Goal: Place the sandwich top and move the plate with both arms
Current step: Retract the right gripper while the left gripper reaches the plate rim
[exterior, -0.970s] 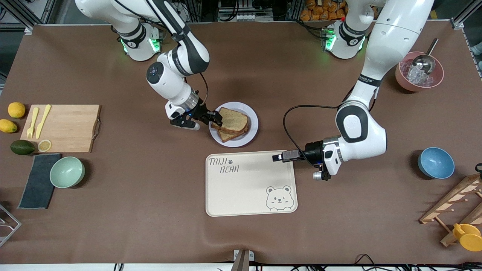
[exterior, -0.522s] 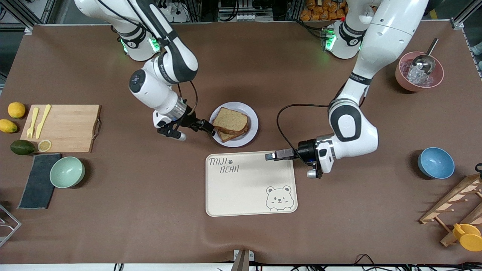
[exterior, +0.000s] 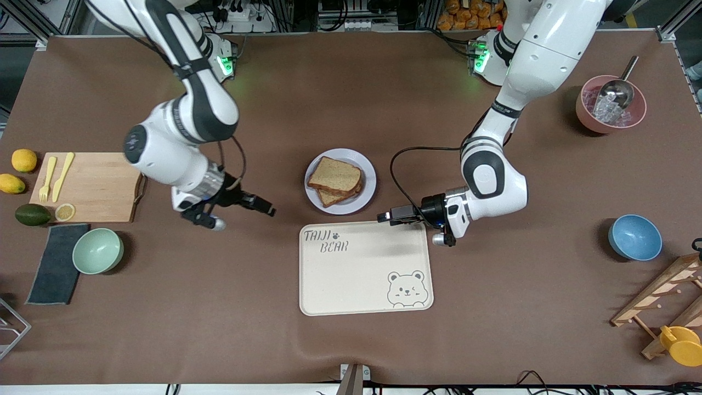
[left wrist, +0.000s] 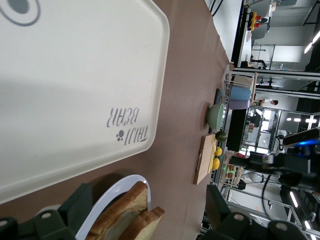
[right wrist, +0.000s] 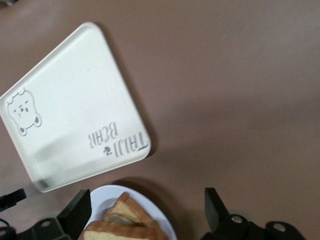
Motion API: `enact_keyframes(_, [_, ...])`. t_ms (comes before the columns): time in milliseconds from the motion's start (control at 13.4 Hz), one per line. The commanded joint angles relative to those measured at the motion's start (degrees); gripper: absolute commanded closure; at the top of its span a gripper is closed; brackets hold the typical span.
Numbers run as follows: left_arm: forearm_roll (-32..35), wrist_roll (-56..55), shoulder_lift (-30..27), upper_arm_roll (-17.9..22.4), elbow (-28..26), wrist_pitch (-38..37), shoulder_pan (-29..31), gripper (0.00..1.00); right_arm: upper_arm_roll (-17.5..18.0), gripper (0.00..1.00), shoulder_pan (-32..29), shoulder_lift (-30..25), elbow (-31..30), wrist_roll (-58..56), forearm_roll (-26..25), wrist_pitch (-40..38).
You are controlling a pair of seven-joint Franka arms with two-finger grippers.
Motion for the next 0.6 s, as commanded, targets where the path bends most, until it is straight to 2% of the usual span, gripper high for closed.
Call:
enact_keyframes(0, [-1.6,2.9,-3.1,-0.2,-4.5,0.6,0.0,0.00,0.9,0.00,-6.8,-1.3,1.6,-3.3,-4.1,-5.1])
enact_keyframes(299, [-3.0,10.9,-6.1,-1.9,-12.1,0.6,0.9,0.00,0.8,0.00,-14.6,-3.2,1.6,-14.2,-4.3,-7.9])
enact_keyframes(522, [-5.9,14.0,-9.6,-3.4,-18.0,0.6,1.0,0.00,0.9,0.00,-22.3,-3.4,4.7,-24.0,-8.6,-13.2])
